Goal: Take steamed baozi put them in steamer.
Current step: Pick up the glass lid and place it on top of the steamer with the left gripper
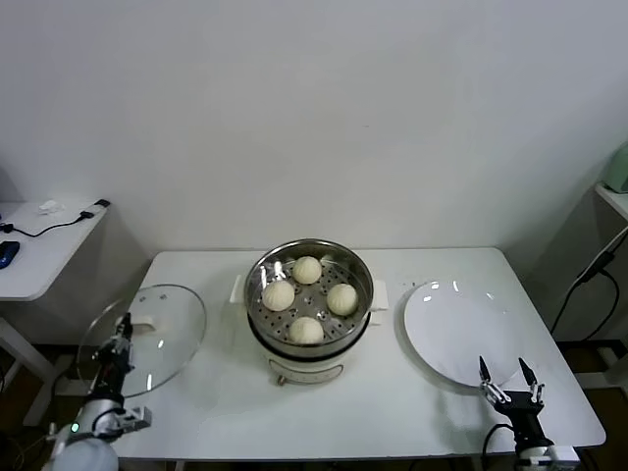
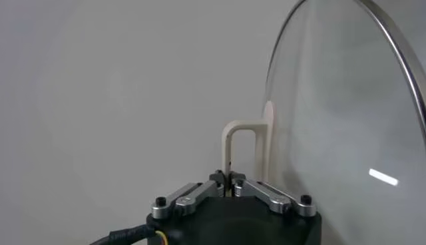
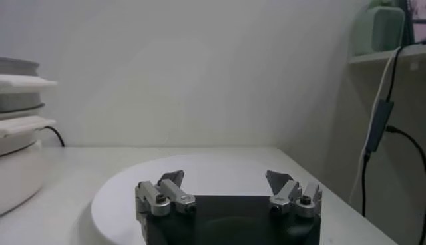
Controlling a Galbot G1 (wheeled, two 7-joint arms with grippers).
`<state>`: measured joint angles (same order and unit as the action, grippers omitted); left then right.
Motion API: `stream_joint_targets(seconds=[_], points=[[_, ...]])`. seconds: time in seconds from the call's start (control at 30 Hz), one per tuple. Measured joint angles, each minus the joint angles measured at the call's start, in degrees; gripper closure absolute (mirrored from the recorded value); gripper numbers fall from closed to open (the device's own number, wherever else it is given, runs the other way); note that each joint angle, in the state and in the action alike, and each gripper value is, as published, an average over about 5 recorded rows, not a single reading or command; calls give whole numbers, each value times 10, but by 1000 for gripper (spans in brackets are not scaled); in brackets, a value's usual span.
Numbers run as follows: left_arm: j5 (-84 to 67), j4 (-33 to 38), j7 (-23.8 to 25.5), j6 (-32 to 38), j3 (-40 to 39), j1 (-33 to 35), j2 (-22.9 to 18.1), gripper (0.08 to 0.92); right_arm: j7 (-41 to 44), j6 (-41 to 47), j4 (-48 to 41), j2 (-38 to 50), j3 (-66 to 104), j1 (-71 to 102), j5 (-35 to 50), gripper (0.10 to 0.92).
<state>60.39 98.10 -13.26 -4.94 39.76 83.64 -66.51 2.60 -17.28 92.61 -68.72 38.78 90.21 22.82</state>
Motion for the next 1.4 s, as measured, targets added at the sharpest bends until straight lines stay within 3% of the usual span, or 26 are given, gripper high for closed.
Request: stream_joint_targets(seconds=[0.3,0.63,1.03,1.4], points=[[-24,147,88,-125,-23,-14,32,866,-15,15,9,-7,-4,-2,-21,203],[79,219,164,-250,-174,-77,12,866,-18,22,24,-16,-9,2,-37,203],[202,198,221,-326,-358,-161,-86,866,-19,18,23,-19,-11,10,-39,203],[240,131,232,-352,-442,-218,-152,866,-20,8,15,-18,-8,16,-34,203]])
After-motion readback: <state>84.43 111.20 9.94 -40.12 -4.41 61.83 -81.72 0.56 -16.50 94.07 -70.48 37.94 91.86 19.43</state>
